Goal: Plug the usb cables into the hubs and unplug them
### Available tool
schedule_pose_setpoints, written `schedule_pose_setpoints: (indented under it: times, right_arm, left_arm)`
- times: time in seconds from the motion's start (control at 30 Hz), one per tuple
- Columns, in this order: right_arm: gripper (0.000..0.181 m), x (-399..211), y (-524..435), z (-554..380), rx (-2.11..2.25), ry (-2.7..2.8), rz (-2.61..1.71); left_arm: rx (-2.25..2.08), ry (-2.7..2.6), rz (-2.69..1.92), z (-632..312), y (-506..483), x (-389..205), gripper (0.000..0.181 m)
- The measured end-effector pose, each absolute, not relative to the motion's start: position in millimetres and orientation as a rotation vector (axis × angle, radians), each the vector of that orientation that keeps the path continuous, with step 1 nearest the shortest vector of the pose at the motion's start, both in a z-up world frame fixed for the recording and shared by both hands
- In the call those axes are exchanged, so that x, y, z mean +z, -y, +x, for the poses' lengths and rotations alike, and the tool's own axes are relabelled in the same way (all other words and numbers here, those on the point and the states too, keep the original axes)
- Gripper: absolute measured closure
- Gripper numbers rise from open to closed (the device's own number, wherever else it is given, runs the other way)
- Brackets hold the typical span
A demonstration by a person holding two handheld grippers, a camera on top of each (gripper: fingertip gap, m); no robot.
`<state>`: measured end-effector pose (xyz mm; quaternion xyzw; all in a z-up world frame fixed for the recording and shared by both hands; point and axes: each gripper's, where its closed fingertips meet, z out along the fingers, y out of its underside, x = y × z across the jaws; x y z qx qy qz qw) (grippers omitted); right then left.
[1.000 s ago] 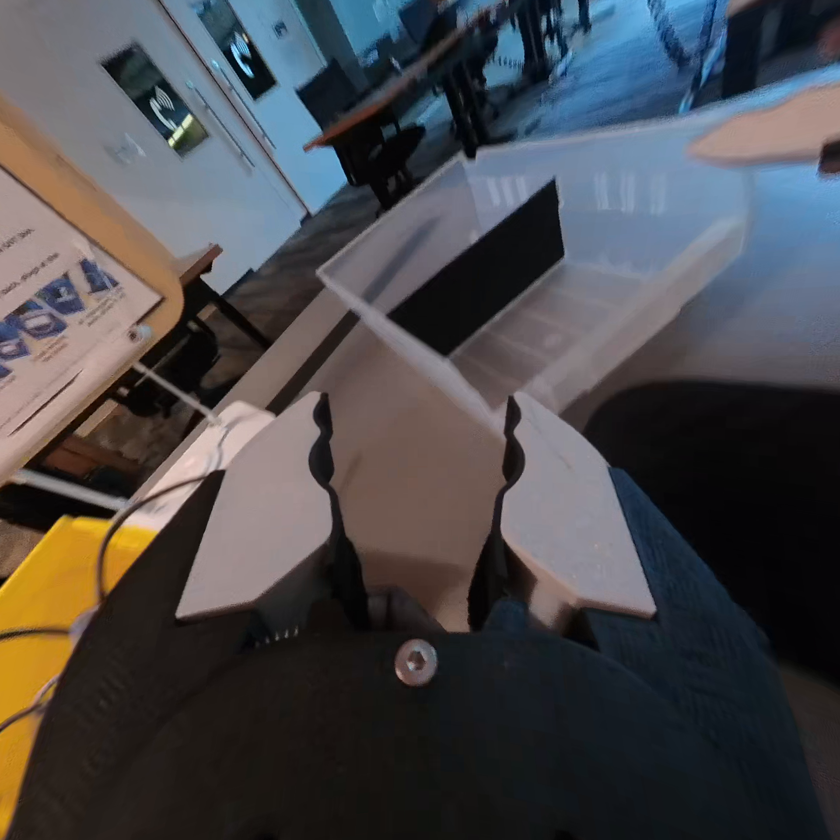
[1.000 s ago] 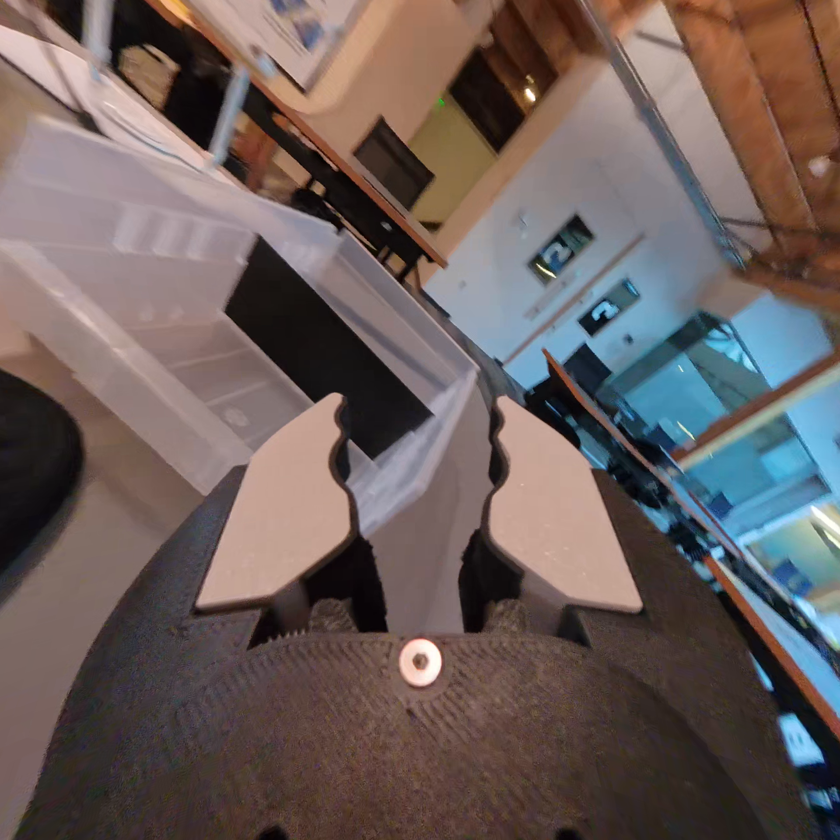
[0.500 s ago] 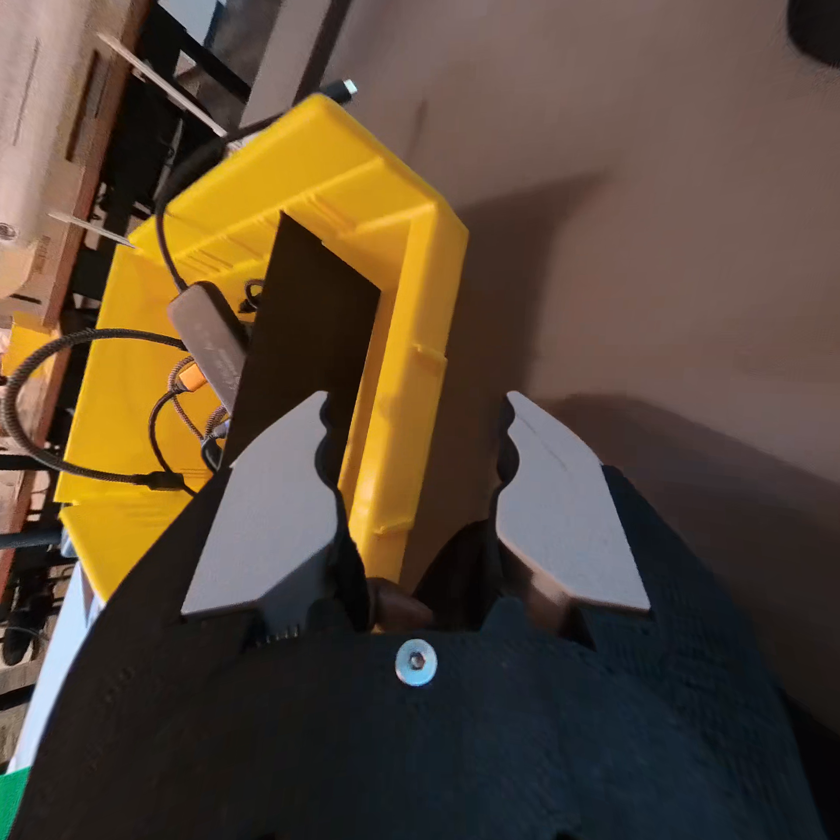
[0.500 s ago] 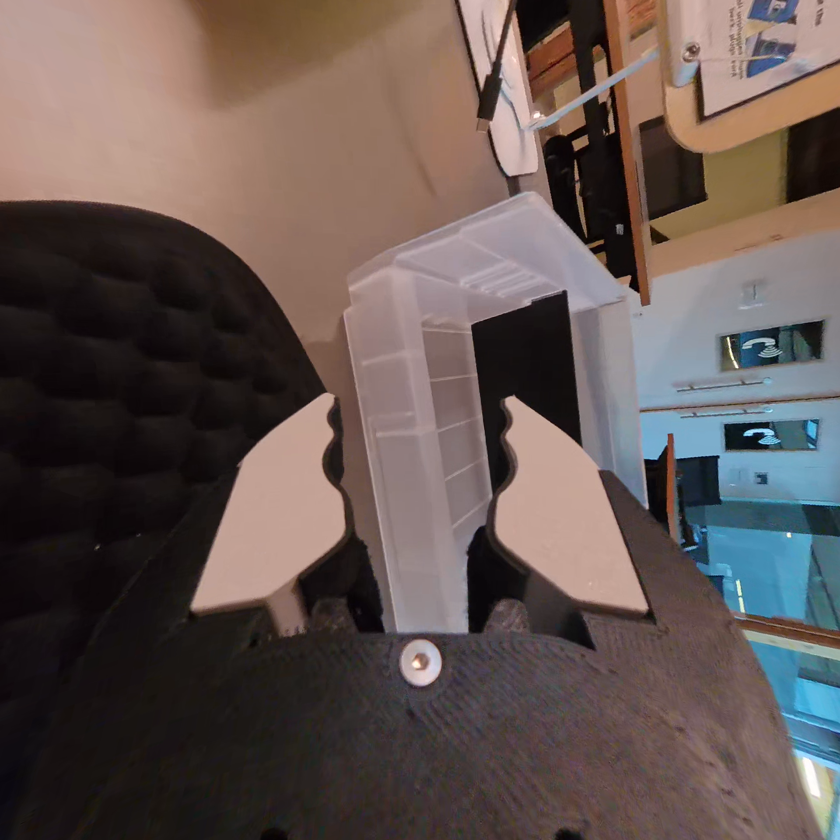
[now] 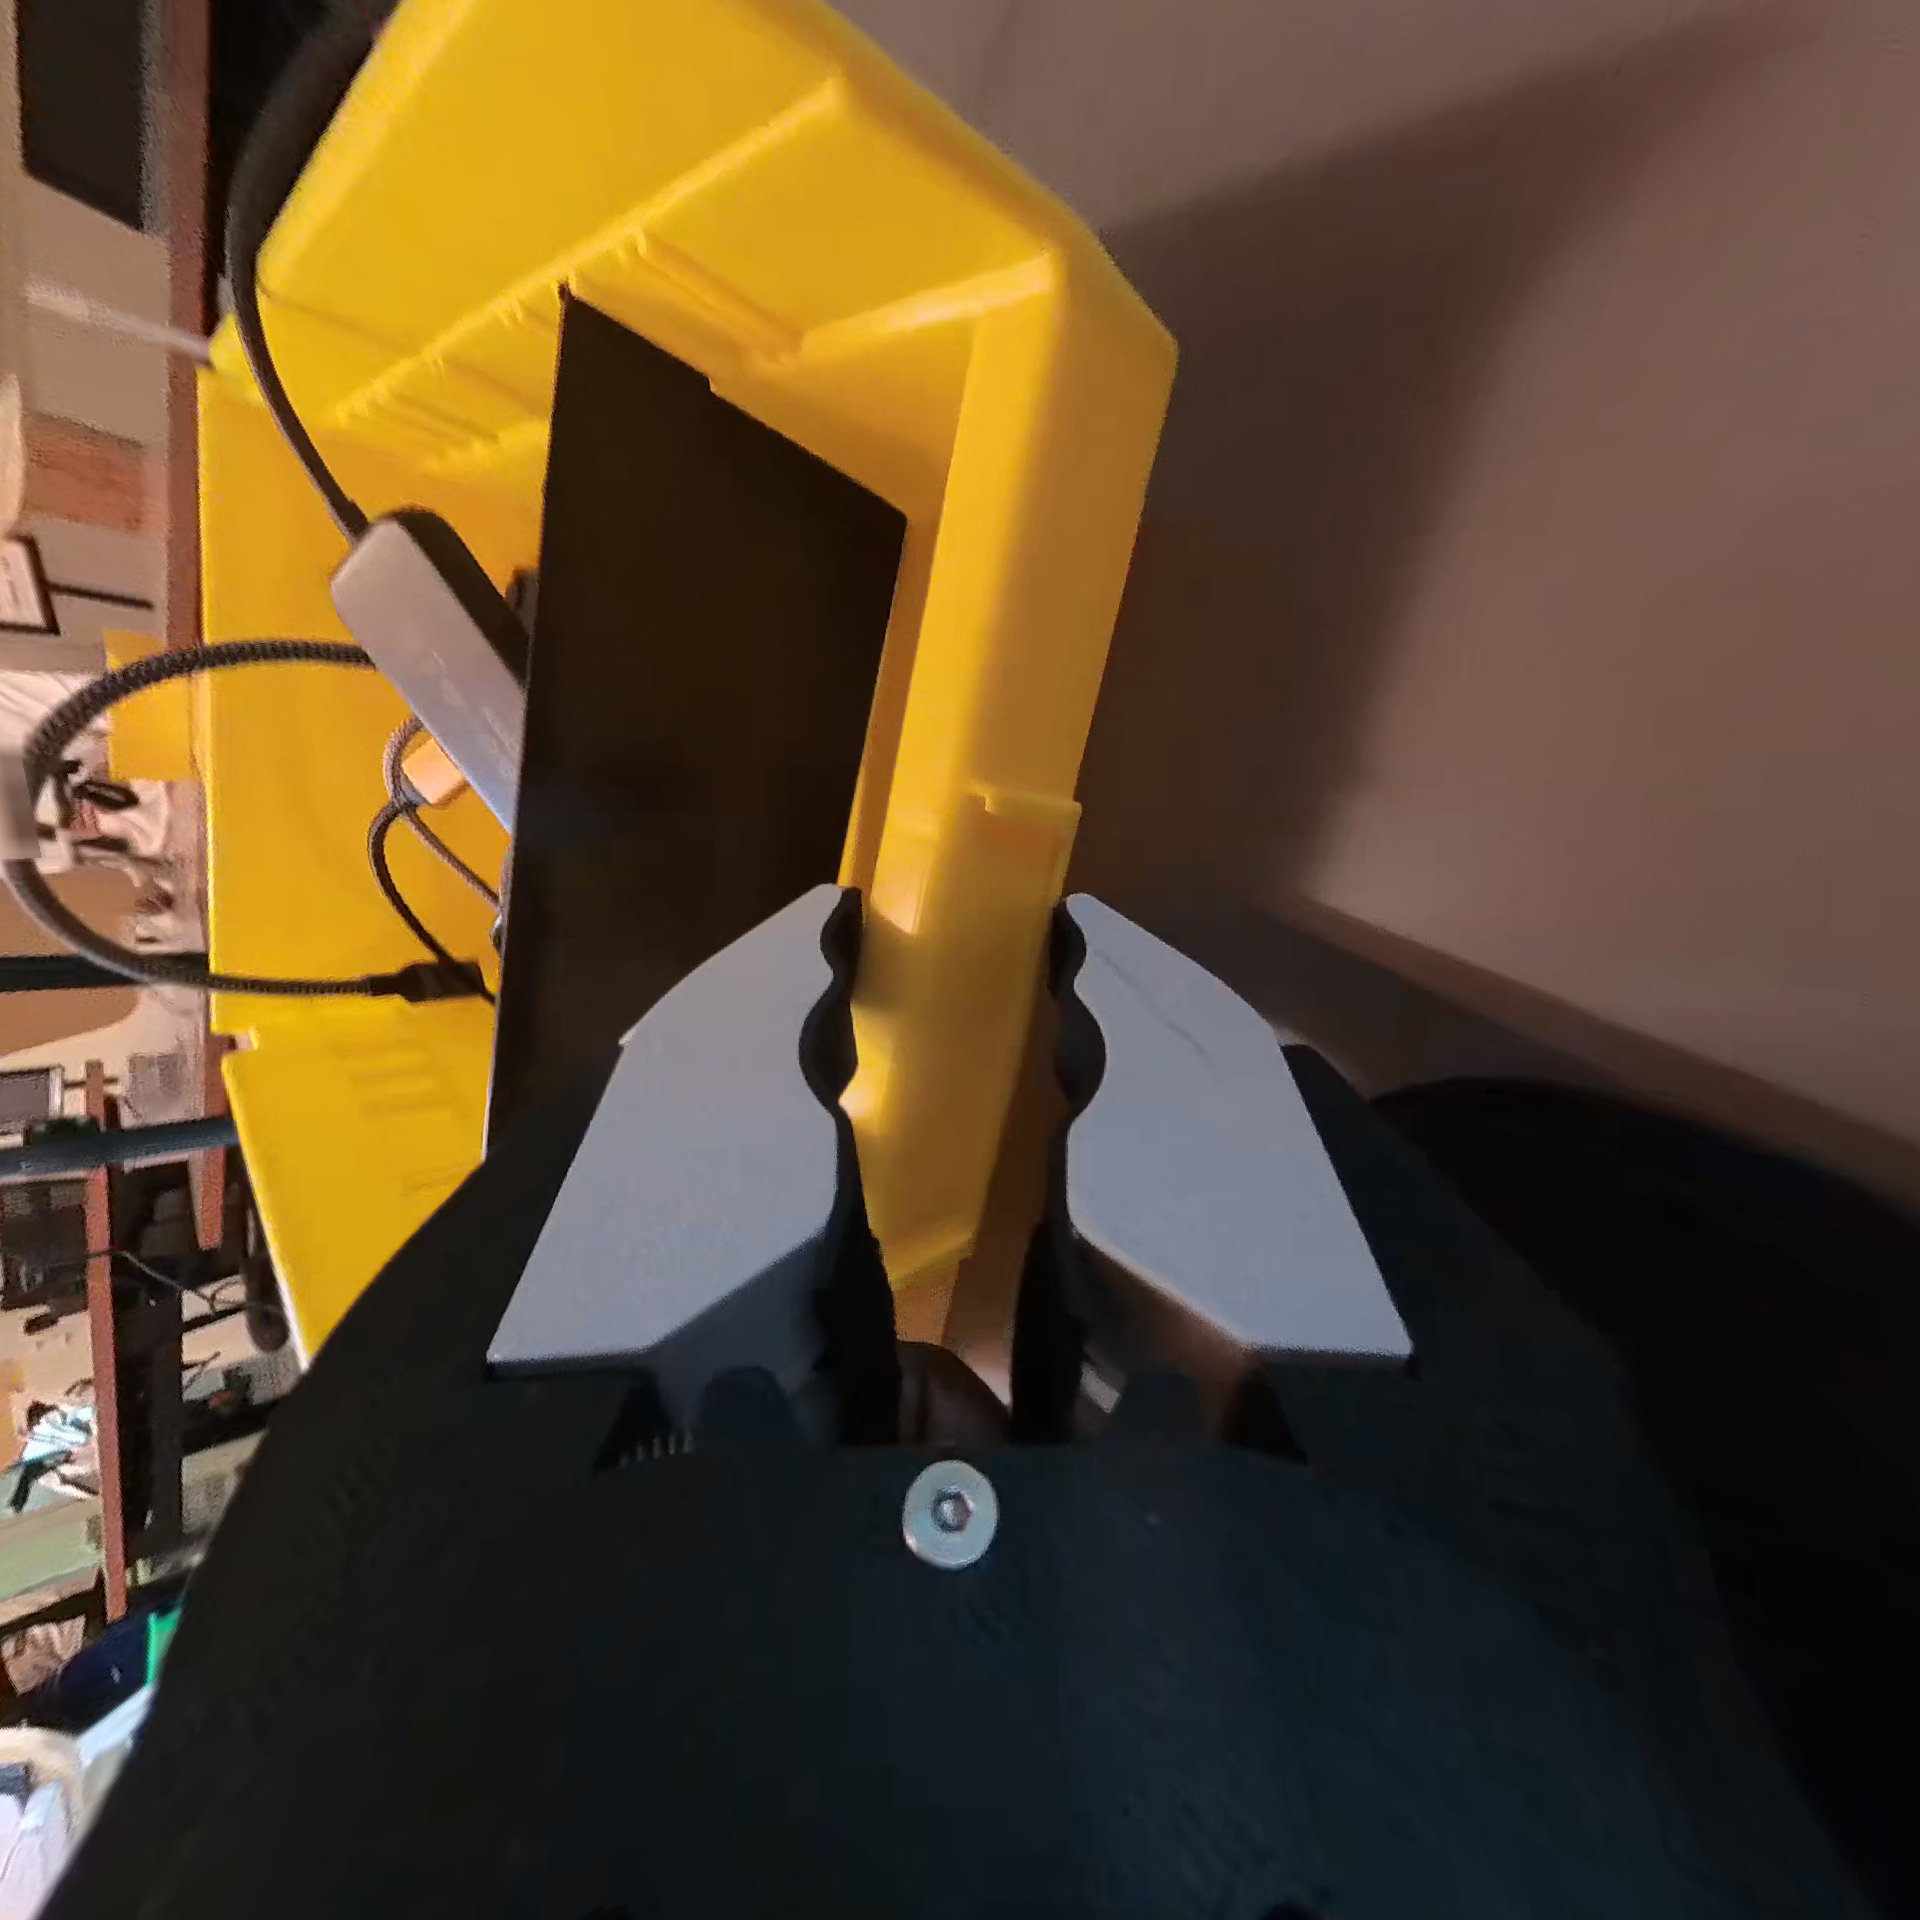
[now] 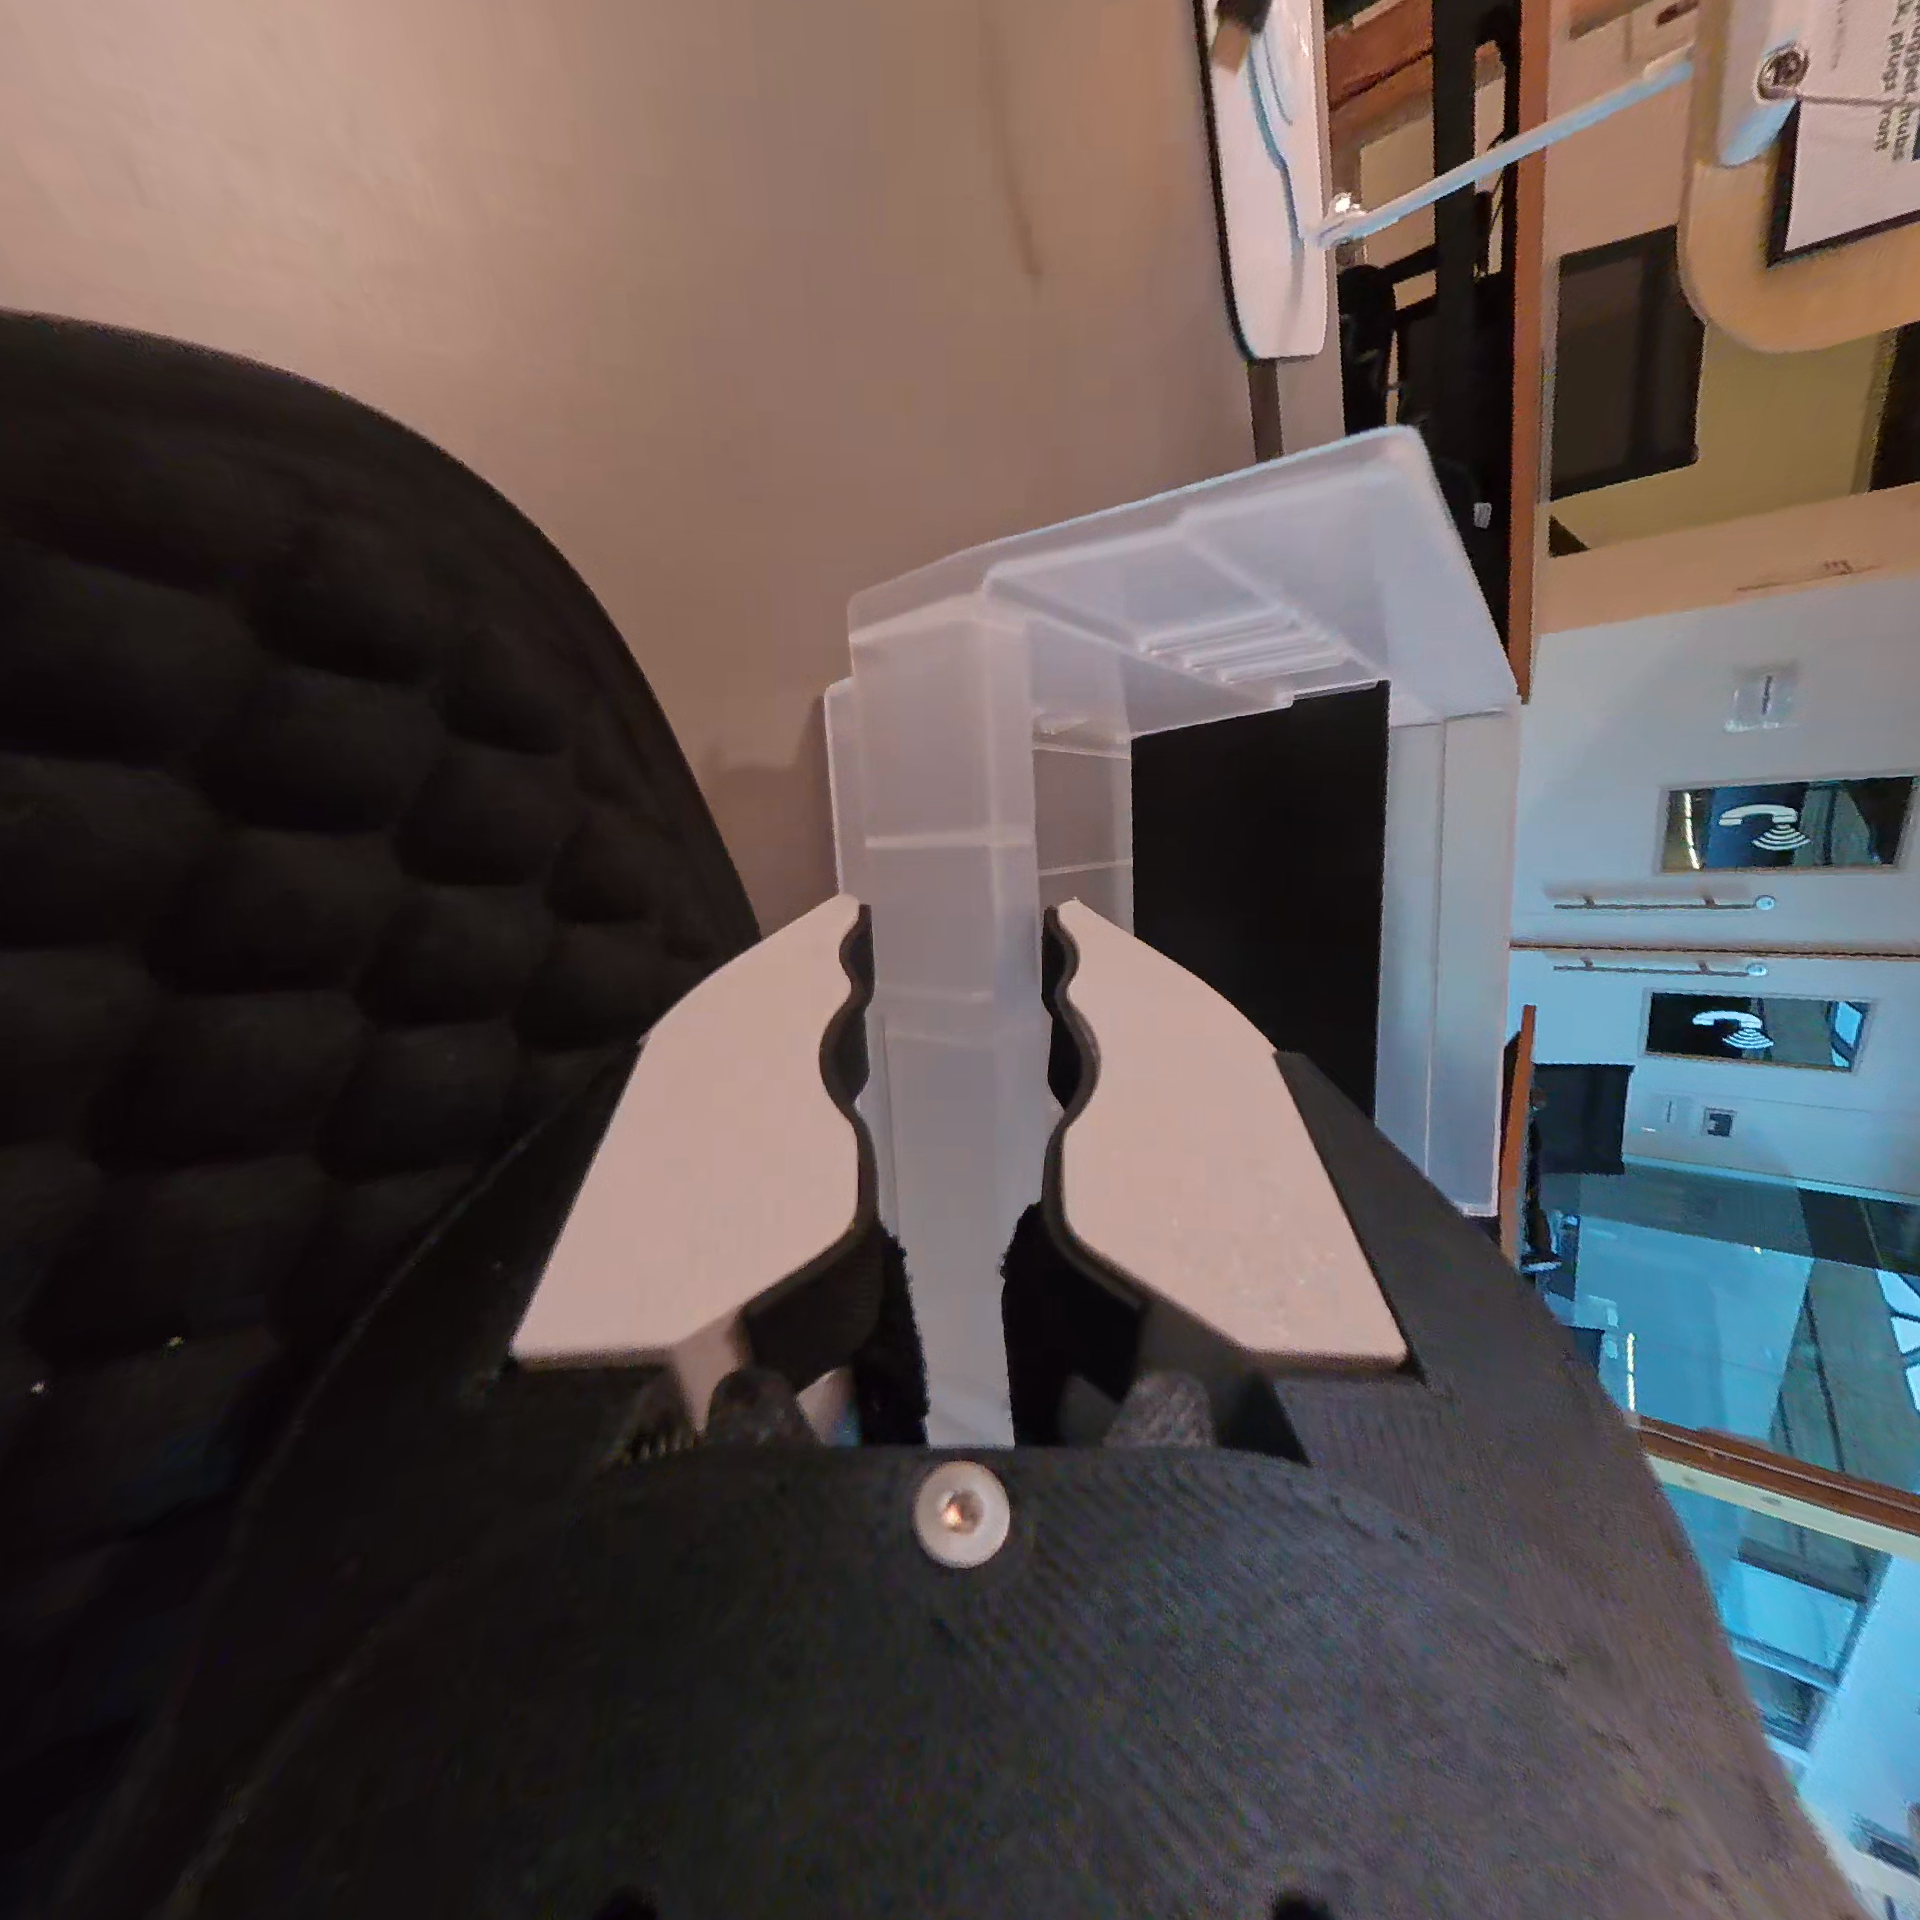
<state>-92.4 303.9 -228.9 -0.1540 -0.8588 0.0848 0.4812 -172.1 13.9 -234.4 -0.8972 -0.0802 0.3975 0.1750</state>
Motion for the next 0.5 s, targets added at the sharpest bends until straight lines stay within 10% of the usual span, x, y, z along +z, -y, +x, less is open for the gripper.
schedule_pose_setpoints:
  times: [0.5]
  right_arm:
    - [0.148, -228.4, -374.0, -64.7, 0.103, 2.049, -0.547]
  left_arm:
    - [1.285, 0.418, -2.646, -153.2, 148.4, -229.7, 0.142]
